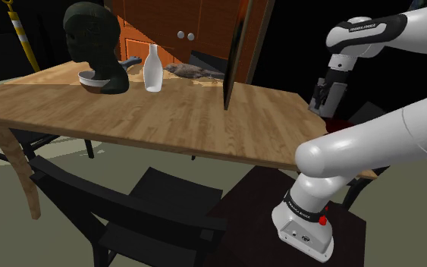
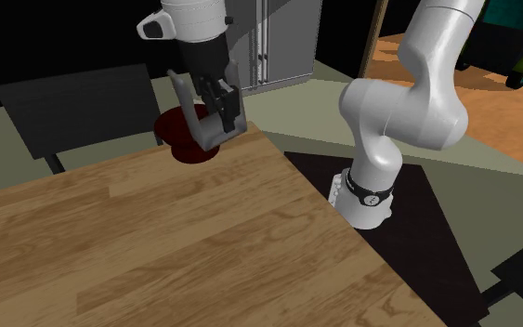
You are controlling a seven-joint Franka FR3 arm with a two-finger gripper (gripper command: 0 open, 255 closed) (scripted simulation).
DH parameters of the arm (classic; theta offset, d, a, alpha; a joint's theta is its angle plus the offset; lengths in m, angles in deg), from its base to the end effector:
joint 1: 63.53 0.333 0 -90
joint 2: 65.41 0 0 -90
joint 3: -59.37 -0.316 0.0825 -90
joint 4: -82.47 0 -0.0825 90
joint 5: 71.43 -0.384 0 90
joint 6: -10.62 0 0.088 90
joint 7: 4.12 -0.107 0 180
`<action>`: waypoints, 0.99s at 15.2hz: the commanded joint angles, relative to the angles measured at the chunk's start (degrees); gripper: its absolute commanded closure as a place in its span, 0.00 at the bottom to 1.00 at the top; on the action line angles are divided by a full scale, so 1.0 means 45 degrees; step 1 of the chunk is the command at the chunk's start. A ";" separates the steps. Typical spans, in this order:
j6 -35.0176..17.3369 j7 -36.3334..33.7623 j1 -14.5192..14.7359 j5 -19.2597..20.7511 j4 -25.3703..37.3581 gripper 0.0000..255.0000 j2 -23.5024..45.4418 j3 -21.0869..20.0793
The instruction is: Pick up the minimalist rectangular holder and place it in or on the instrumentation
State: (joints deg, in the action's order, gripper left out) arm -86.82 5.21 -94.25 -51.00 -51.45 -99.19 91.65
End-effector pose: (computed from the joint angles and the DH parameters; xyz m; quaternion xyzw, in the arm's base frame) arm 0.1267 -0.3734 0.5034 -0.9248 0.3759 0.0588 0.0098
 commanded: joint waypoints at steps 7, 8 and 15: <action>-0.0771 0.2679 -0.0256 0.0594 0.1376 1.00 0.1495 0.2503; -0.0885 0.3044 -0.0235 0.0586 0.1604 1.00 0.1757 0.2858; -0.1864 0.5028 0.0102 0.0100 0.2627 1.00 0.3474 0.4941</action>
State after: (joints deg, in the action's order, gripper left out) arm -94.59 27.33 -93.82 -50.50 -39.48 -83.93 113.31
